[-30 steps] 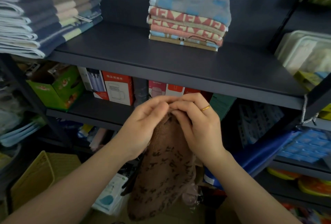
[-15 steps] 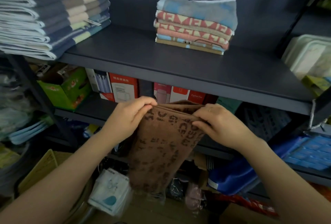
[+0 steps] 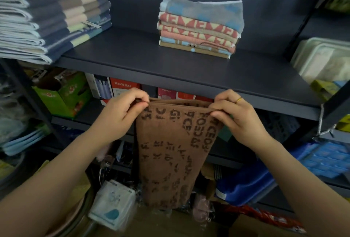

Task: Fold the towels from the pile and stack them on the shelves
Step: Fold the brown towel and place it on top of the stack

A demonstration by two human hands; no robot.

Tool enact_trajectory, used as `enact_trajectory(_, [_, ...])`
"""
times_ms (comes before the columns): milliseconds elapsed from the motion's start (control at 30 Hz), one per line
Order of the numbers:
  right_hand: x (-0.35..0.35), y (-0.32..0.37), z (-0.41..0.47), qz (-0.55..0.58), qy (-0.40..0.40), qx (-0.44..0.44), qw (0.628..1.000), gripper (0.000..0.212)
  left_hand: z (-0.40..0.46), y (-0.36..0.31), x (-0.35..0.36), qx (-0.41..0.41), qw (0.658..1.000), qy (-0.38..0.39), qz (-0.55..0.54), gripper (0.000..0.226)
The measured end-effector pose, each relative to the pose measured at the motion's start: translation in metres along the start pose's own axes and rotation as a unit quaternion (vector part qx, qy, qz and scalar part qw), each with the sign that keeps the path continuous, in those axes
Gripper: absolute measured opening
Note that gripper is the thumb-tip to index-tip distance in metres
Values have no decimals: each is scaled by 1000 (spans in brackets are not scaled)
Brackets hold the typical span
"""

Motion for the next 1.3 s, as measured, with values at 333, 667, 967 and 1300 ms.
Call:
enact_trajectory(333, [-1,10,2,-137,117,-85,980,31,-11,4,28,-7,988,128,-82,33])
enact_trajectory(667, [-3,35,19,-118,72,-71,988,29,-8,-4,55,-171,973,58,-147,23])
enact_trajectory(967, [0,35,22,-125,114,-69,983,22,-15,-47,70,102,983,151,35,37])
enact_trajectory(1300, [3,32,9,-122,210,-139,960,27,-21,-36,77,141,974,176,34,27])
Point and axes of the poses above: each hand's wrist, its own z-axis towards the middle knuckle, its own x-axis out of the palm, y = z × x, the point moved 7 cm from there along z, towards the middle knuckle, and after that the axes turned 13 degrees about -y, right-handed, at the moved point
